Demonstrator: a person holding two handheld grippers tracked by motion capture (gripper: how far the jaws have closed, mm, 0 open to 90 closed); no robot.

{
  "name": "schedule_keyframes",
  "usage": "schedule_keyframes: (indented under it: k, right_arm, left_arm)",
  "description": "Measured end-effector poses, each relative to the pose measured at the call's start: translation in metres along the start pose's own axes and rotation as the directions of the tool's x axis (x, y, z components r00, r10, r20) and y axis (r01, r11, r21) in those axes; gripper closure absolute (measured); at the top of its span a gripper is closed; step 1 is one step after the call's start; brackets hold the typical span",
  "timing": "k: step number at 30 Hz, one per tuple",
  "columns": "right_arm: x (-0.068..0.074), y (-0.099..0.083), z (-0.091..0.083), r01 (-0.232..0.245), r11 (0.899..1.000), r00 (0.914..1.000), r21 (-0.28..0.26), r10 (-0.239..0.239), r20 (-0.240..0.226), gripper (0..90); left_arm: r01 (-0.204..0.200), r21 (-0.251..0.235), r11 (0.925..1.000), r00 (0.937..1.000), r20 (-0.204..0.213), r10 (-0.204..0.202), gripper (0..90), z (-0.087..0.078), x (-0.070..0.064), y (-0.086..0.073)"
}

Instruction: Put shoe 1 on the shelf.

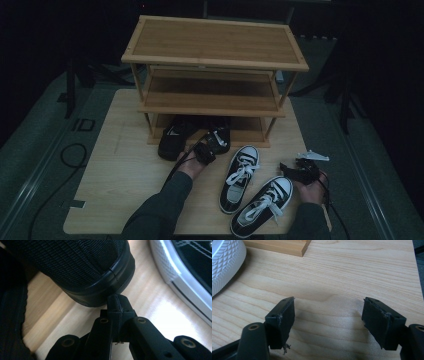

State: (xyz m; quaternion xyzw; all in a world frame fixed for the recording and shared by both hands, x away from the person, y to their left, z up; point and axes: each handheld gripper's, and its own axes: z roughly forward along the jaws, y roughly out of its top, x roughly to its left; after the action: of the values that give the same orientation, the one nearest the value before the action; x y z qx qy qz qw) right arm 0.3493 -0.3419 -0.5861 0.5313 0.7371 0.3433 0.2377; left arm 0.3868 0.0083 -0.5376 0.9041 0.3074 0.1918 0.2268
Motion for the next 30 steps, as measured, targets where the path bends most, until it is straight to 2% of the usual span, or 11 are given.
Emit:
schedule_keyframes:
  k: [8,11,19,30]
  right_arm:
    - [0.0,0.0,0.0,0.0,1.0,1.0,0.0,0.0,-0.001,26.1]
    - [0.0,0.0,0.0,0.0,1.0,1.0,0.0,0.0,-0.001,26.0]
    - [0.0,0.0,0.0,0.001,1.0,1.0,0.0,-0.001,-0.002,26.0]
    - [0.0,0.0,0.0,0.0,1.0,1.0,0.001,0.0,-0.002,26.0]
  left_arm:
    - [0.036,-0.01,0.9993,0.9993,-0.01,-0.036,90.0,0.009,0.006,0.008]
    - [0.03,-0.003,0.9995,0.9995,-0.013,-0.03,90.0,0.009,0.005,0.007]
    - [0.027,0.007,0.9996,0.9996,0.009,-0.027,90.0,-0.001,0.008,-0.01]
    - [0.062,-0.007,0.9981,0.9975,0.036,-0.062,90.0,-0.023,0.018,-0.036]
